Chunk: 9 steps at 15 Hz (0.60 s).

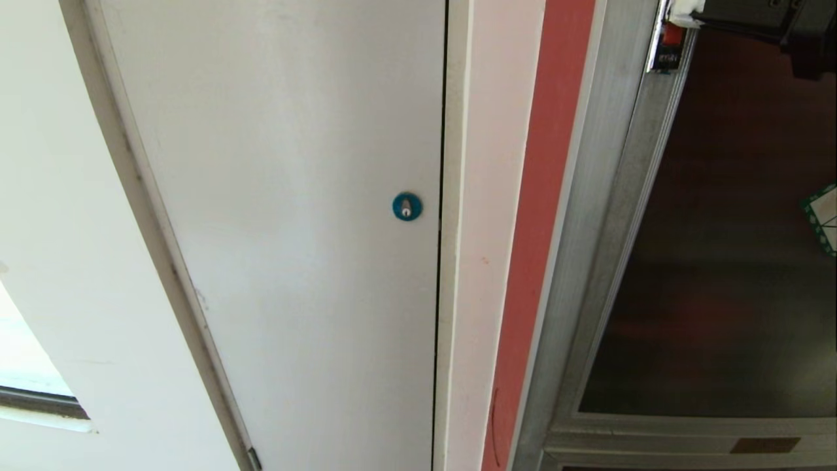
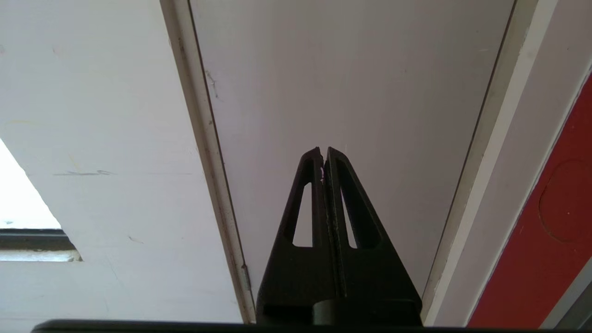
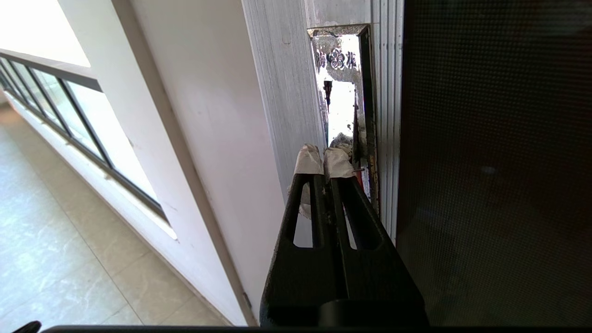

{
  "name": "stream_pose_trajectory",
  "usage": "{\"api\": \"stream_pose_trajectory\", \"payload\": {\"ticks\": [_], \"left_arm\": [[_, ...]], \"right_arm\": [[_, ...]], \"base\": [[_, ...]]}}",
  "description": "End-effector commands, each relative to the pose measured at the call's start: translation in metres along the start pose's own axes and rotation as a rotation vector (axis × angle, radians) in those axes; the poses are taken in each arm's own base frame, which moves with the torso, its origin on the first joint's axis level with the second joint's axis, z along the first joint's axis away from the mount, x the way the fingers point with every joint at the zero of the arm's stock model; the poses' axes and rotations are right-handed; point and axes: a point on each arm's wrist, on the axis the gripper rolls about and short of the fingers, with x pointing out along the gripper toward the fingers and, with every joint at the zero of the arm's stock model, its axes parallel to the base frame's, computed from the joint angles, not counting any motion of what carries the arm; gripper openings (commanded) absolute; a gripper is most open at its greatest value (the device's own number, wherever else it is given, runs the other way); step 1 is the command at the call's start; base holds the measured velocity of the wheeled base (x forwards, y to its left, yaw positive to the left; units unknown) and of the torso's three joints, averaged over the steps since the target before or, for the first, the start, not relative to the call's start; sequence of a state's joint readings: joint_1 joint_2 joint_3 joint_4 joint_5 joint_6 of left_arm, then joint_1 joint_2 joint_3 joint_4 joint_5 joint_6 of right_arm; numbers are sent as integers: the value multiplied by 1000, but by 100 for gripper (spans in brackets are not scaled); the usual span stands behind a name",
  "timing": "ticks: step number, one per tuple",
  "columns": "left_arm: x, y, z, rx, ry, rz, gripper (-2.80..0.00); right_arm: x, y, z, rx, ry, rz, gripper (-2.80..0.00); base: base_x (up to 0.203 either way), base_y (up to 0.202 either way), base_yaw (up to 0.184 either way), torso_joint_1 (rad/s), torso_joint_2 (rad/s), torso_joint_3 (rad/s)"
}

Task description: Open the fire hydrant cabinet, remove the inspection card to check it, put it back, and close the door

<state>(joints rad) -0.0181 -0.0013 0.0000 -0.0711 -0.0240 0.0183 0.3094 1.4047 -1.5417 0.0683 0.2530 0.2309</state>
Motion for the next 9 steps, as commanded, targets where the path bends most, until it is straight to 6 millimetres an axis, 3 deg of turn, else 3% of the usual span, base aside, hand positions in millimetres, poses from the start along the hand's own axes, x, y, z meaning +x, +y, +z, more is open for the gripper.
{"api": "stream_pose_trajectory", "payload": {"ticks": [1, 9], "left_arm": [[2, 0, -8, -1, 27, -1, -280], [2, 0, -8, -1, 28, -1, -280]], "right_arm": [[3, -3, -2, 4, 8, -11, -280], [5, -6, -3, 7, 14, -20, -280]], "base": [[0, 0, 0, 0, 0, 0], [0, 0, 0, 0, 0, 0]]}}
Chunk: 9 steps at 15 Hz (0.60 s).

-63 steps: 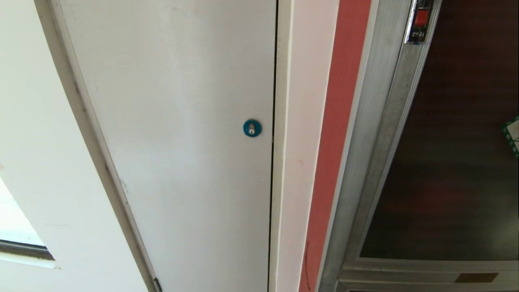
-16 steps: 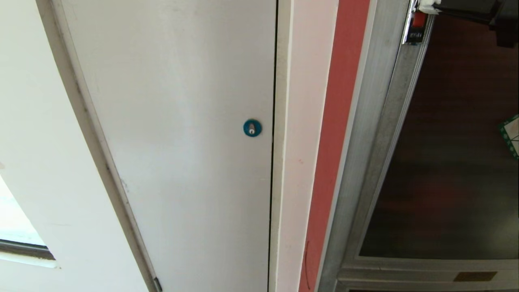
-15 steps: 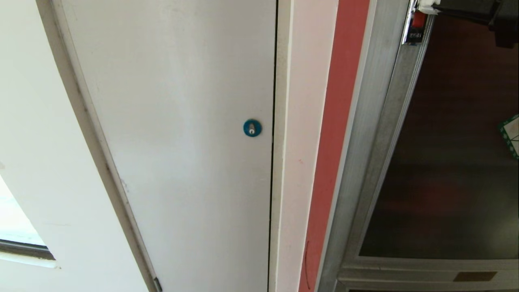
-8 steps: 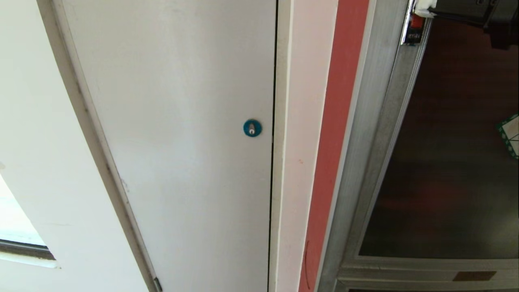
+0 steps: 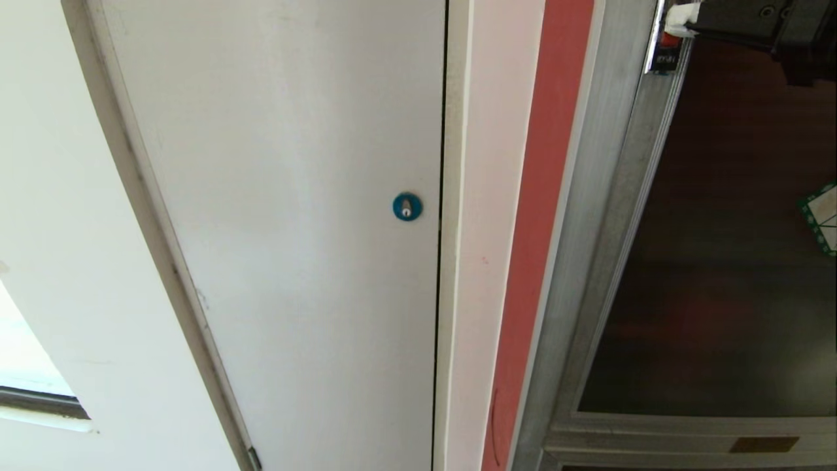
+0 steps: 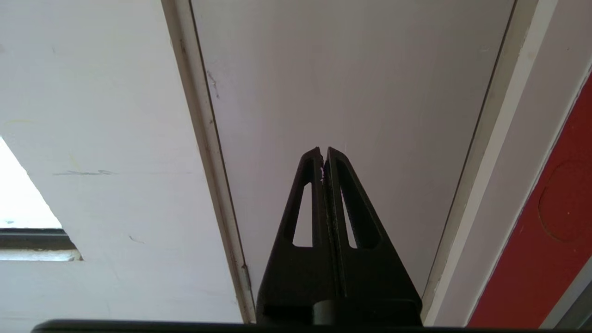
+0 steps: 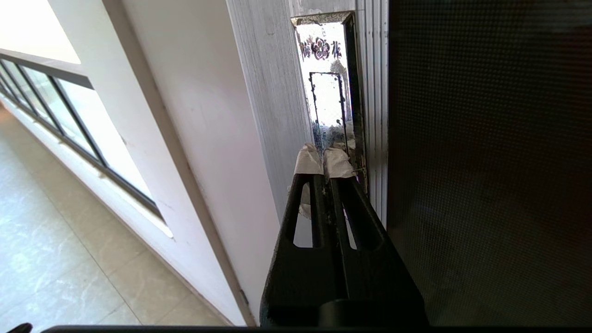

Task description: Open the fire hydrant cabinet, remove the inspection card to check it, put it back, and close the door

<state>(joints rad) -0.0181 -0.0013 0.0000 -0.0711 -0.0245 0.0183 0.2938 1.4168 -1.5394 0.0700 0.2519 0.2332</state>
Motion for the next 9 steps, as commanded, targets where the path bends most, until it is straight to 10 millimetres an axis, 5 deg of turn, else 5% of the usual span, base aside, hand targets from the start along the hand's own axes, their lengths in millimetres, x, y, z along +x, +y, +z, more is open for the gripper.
{"api": "stream_pose_trajectory", "payload": {"ticks": [1, 9], "left_arm": [[2, 0, -8, -1, 26, -1, -280], [2, 0, -8, -1, 27, -1, -280]], "right_arm": [[1, -1, 0, 2, 2, 0, -280], [-24, 12, 18, -25, -97, 39, -280]], "base": [[0, 0, 0, 0, 0, 0], [0, 0, 0, 0, 0, 0]]}}
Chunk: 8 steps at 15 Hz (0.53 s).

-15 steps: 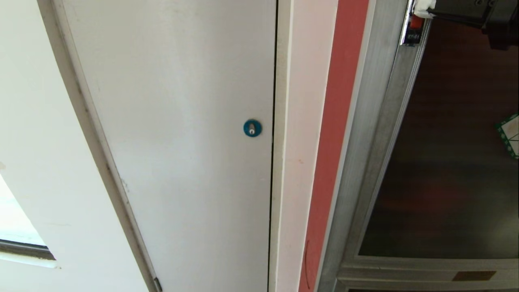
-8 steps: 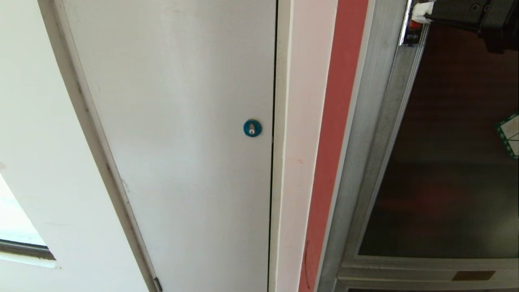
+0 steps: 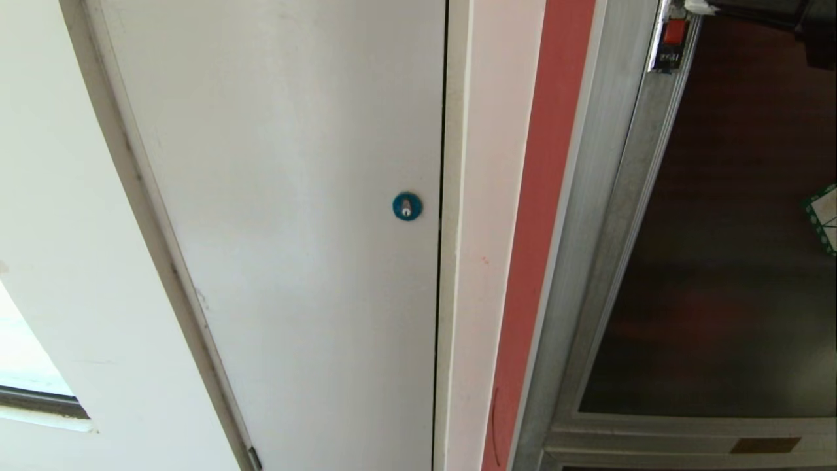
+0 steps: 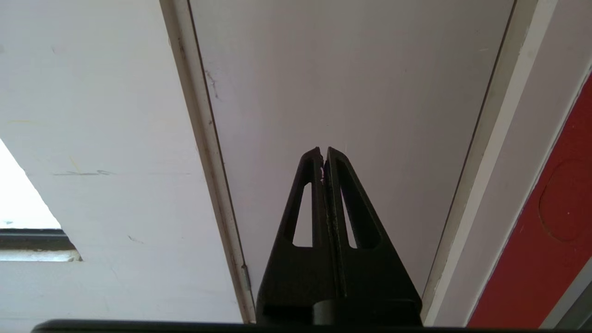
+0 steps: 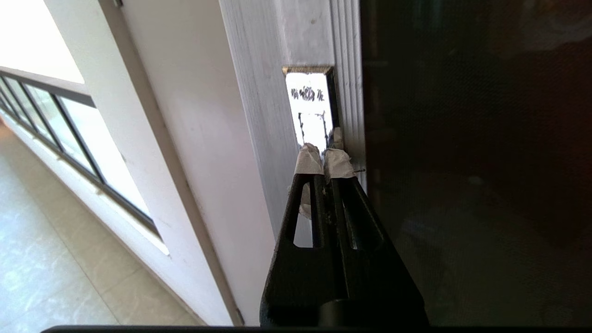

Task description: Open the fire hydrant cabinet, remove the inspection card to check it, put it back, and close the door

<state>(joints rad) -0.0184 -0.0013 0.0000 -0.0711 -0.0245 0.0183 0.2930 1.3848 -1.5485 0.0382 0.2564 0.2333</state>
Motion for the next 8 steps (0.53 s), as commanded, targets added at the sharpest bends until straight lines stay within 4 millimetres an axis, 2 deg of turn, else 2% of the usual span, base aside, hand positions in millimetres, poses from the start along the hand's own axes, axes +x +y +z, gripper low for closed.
{"api": "stream_pose_trajectory", "payload": {"ticks": [1, 8], "left_arm": [[2, 0, -8, -1, 28, -1, -280], [2, 0, -8, -1, 27, -1, -280]], "right_arm": [[-16, 8, 10, -9, -43, 27, -280], [-65, 24, 23, -11, -127, 31, -280]], "base": [[0, 0, 0, 0, 0, 0], [0, 0, 0, 0, 0, 0]]}}
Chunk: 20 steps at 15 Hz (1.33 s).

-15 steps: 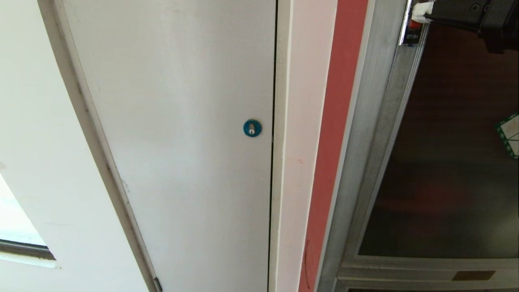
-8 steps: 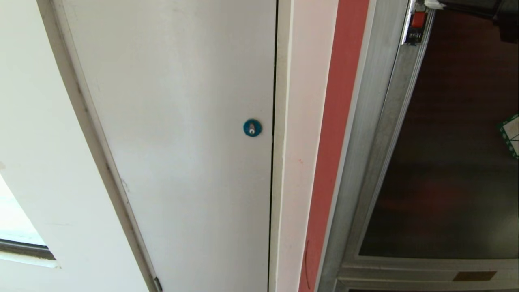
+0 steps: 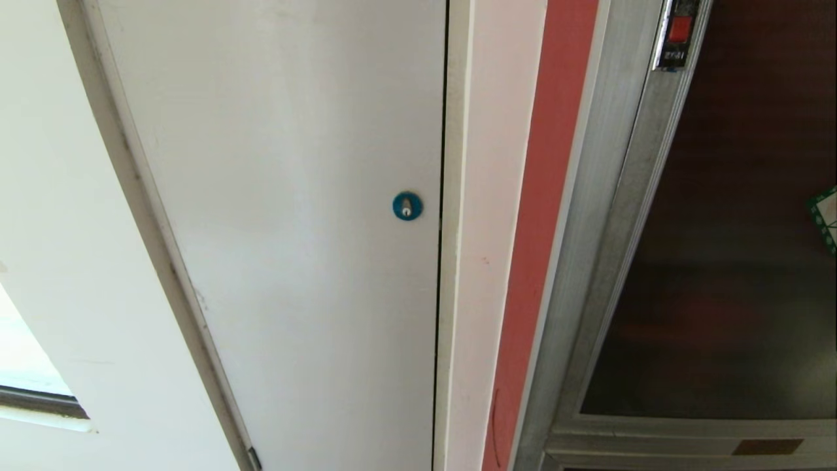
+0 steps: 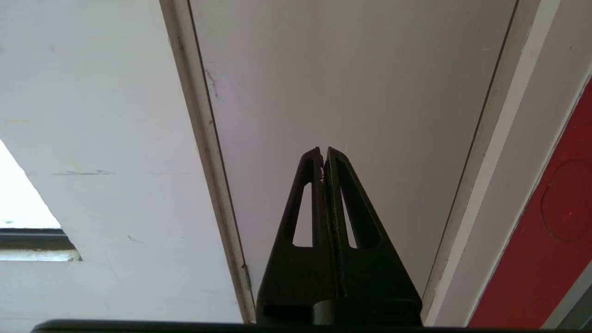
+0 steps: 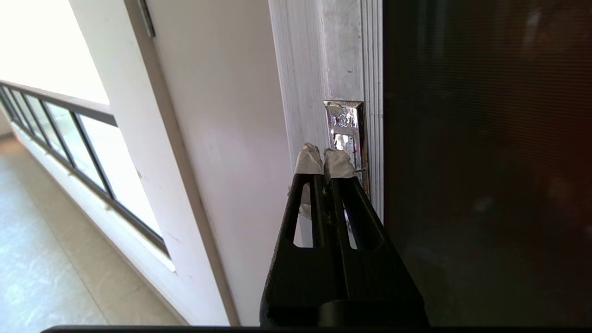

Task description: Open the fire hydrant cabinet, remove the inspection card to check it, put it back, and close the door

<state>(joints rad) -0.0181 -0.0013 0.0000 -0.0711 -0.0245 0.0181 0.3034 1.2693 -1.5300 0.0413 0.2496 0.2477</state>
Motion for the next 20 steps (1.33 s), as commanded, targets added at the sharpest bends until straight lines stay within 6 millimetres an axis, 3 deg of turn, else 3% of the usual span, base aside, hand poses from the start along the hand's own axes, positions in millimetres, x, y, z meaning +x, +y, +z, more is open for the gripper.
{"api": "stream_pose_trajectory", "payload": {"ticks": [1, 6, 11, 14, 16, 20], "left_arm": [[2, 0, -8, 0, 28, -1, -280], [2, 0, -8, 0, 28, -1, -280], [2, 0, -8, 0, 27, 0, -280], [2, 0, -8, 0, 27, -1, -280], [2, 0, -8, 0, 28, -1, -280], [2, 0, -8, 0, 28, -1, -280]], "right_arm": [[-32, 9, 5, 0, -45, -5, -280], [-97, 20, 0, -27, -107, -72, -280], [-176, 36, -34, -48, -199, -187, -280], [-212, 44, -61, -68, -250, -249, -280], [-231, 47, -80, -75, -278, -286, -280], [-247, 45, -124, -78, -263, -484, -280]], "base": [[0, 0, 0, 0, 0, 0], [0, 0, 0, 0, 0, 0], [0, 0, 0, 0, 0, 0], [0, 0, 0, 0, 0, 0], [0, 0, 0, 0, 0, 0], [0, 0, 0, 0, 0, 0]]}}
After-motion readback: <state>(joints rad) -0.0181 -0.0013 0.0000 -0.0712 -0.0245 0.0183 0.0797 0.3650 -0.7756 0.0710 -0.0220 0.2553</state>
